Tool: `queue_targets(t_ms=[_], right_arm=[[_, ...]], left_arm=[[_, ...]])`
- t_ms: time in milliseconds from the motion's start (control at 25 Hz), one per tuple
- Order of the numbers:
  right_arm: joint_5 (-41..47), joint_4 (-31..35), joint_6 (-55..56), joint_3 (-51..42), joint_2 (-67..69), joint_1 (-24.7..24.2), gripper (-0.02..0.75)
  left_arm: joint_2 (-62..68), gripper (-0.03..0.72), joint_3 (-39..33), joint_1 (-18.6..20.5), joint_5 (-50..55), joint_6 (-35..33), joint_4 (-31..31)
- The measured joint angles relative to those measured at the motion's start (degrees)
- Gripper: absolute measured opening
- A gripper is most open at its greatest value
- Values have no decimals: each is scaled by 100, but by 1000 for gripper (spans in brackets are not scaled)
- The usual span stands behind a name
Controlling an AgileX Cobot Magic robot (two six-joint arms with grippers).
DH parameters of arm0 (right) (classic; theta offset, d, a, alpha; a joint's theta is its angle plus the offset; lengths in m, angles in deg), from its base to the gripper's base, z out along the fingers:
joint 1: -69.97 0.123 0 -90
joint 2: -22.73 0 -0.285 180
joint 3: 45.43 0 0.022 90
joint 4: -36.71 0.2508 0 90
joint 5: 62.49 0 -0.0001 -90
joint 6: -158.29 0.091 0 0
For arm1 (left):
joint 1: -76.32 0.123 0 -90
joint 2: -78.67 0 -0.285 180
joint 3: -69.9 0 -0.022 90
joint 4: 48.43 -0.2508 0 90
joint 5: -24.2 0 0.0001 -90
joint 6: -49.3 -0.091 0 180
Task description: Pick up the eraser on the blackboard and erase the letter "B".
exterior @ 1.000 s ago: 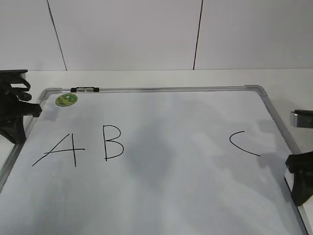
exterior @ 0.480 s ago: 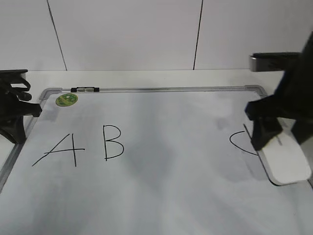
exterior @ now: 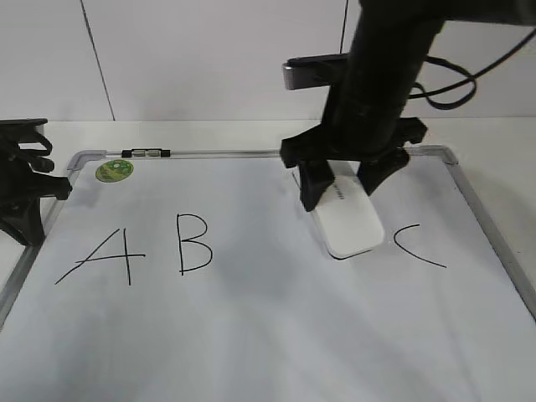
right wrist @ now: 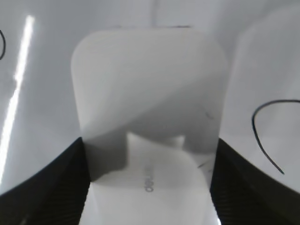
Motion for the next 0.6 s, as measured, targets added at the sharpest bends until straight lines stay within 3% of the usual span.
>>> queue_targets(t_ms=[600], right_arm=[[26,0,-68,1983,1830,1010,566]], left_arm=[[0,19,0,0,21,0,13]])
